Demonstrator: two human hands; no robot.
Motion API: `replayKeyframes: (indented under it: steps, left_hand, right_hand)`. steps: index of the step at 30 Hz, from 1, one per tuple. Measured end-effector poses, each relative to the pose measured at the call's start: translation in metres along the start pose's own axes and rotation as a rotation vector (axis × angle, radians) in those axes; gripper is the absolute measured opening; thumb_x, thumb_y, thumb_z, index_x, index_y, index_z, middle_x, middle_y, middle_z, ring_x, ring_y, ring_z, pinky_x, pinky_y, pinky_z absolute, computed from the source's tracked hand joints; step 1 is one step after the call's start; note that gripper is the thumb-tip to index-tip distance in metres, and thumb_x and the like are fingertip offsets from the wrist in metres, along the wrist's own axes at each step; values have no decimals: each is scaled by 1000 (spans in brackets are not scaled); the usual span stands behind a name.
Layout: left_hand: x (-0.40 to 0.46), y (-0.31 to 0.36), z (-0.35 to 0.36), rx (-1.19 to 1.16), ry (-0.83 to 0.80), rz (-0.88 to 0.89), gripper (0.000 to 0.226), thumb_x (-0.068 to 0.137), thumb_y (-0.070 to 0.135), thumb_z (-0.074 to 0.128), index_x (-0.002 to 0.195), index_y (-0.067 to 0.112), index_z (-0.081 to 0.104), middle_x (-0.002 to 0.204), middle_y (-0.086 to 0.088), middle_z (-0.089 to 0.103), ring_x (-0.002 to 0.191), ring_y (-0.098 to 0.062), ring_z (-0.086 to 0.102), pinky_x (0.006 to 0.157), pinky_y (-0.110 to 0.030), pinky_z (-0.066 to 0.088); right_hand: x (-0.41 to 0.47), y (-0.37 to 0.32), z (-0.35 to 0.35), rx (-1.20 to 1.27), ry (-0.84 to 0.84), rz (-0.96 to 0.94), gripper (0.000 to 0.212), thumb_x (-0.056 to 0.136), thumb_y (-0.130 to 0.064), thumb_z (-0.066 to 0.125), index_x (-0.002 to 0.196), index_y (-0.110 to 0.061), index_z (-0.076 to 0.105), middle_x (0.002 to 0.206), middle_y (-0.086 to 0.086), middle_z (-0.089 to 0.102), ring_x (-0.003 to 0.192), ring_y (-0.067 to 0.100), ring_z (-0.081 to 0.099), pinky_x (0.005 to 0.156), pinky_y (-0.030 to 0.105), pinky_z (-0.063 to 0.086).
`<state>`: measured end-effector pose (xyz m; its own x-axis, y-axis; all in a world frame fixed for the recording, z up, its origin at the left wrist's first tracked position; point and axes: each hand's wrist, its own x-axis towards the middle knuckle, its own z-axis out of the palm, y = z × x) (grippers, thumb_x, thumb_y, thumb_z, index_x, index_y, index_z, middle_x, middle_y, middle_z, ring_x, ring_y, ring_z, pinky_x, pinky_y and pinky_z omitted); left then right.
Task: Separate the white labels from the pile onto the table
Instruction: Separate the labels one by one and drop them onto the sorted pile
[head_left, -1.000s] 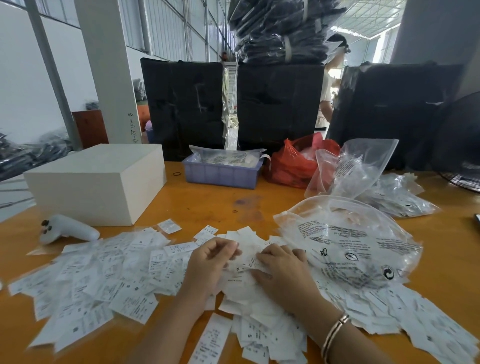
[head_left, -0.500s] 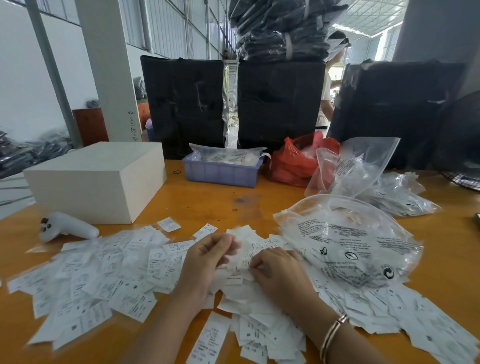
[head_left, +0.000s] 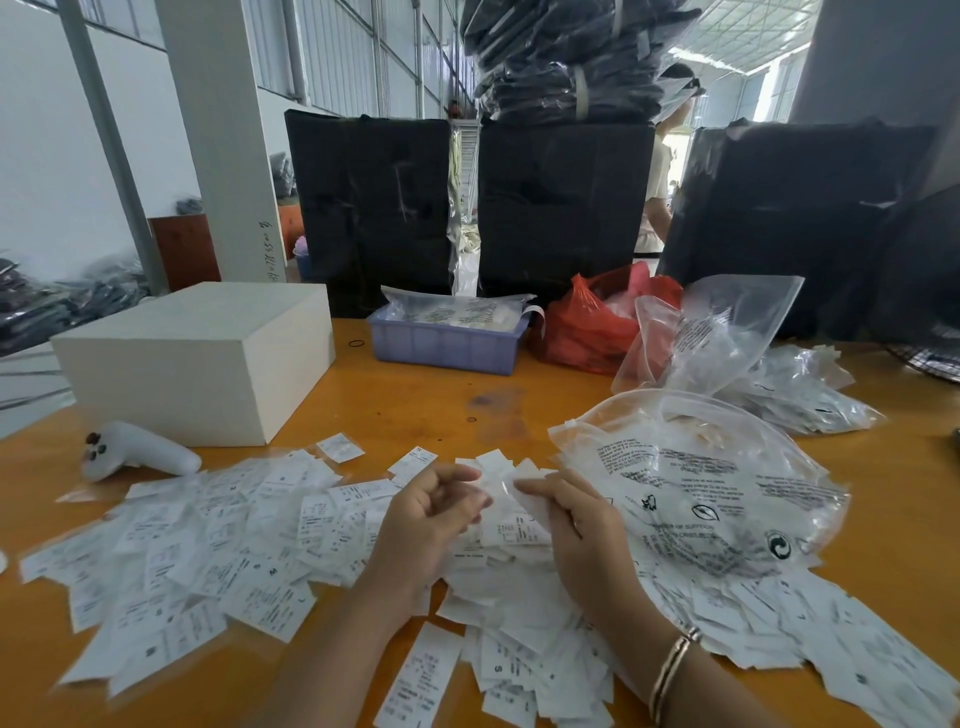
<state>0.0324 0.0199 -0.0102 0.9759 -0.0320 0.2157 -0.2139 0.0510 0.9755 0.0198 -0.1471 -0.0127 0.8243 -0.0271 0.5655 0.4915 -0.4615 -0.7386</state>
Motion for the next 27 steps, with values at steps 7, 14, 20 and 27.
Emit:
replayKeyframes:
  steps: [7,14,20,27]
  left_hand:
    - [0,-4,1,92,-116,18,31,68,50,76,96,43,64,86,4,71,86,-17,68,74,-23,56]
    - [3,-3,2,28,-7,2,4,83,27,69,81,29,71,88,4,74,85,-9,68,64,-14,51]
    - [4,3,-1,-145,89,4,13,88,18,64,89,5,61,92,-2,75,89,-12,69,72,-19,51]
    - [1,0,2,204,141,116,4,86,22,67,83,24,68,73,12,70,71,0,65,60,-8,48]
  right_hand:
    - [2,-5,4,5,-85,67,5,83,-17,71,81,-20,74,77,-10,64,74,0,58,67,12,42]
    - [3,-5,-4,266,-20,240,8,84,-20,68,82,-25,74,81,-8,68,75,5,61,67,14,45]
    - [4,-6,0,317,-48,304,59,87,4,57,121,-45,52,97,-5,61,73,9,67,58,19,50]
    - [7,1,-7,450,149,359,45,82,15,53,66,-22,72,97,-8,71,97,7,64,80,24,51]
